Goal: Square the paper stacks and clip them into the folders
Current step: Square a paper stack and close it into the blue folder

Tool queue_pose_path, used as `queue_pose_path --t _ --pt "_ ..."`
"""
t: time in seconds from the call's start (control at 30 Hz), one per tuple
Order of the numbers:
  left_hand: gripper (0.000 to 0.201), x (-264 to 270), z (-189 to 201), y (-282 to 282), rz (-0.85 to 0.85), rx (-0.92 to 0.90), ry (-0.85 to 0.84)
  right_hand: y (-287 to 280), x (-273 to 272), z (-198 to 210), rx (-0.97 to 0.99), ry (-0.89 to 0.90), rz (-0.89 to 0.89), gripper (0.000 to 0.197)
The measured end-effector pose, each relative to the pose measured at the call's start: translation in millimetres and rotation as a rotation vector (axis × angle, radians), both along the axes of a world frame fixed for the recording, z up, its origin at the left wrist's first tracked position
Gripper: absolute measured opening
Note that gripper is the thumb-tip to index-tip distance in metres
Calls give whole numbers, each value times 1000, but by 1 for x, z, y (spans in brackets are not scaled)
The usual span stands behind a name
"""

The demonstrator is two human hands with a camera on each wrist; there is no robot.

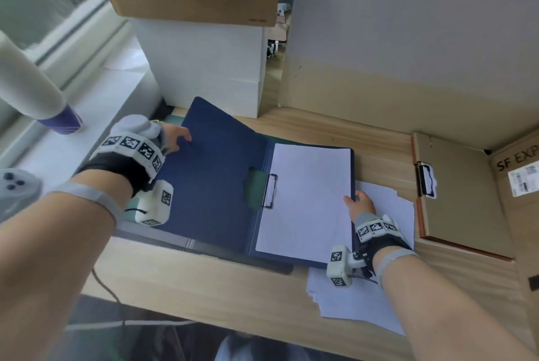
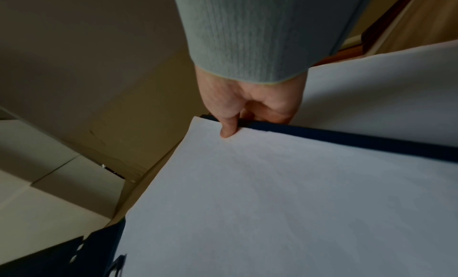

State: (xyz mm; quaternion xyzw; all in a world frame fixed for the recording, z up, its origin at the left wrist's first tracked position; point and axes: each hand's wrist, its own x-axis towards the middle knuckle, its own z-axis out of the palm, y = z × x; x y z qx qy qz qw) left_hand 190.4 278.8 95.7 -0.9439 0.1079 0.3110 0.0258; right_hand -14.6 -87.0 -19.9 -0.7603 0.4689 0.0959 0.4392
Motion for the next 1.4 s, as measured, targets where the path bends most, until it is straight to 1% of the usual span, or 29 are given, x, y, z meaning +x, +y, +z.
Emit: queue_pose_path --t 0.07,0.13,0.27,0.33,0.4,0.47,0.53,0.67,0.77,0.87,0.93,1.0,1.13,1.23,1.33,1.4 --pt "39 -1 26 -12 -73 -13 2 -3 -1 3 15 -12 -3 43" --pt "33 -3 44 -25 -137 -87 -7 -6 -2 1 46 -29 -1 45" --pt "21 -20 73 -73 -303 -369 -14 -9 -8 8 147 -65 -21 49" --pt "21 -35 75 -103 -372 -456 -15 -8 -12 11 222 -96 -35 52" --pt "25 -52 69 -137 -450 -512 -17 -7 -16 10 326 -118 -43 52" --pt "27 -70 58 -176 -536 -560 25 -11 -22 8 425 -114 -56 46" --pt "30 -83 41 -204 -619 -519 53 -13 -27 10 514 -138 -82 38" --pt "50 -106 -3 -248 -803 -330 24 -22 -40 15 645 -191 -115 28" --pt "60 -121 -30 -267 -857 -211 8 -31 -47 13 746 -212 -123 28" --pt "62 -130 -55 -276 -851 -160 -3 -34 -47 14 765 -215 -64 25" --pt "63 -133 -69 -275 -807 -158 4 -32 -46 13 742 -225 -5 35" --pt "63 -133 -77 -273 -752 -173 14 -29 -44 12 689 -236 14 40" --pt "64 -127 -83 -272 -673 -208 21 -25 -38 1 525 -222 15 46" --pt "61 -122 -84 -273 -591 -246 5 -26 -33 2 429 -250 8 44" --pt "56 -116 -80 -280 -466 -315 -27 -48 -32 14 382 -316 -18 45" --pt "53 -108 -78 -283 -377 -328 -56 -71 -33 17 355 -343 -44 46"
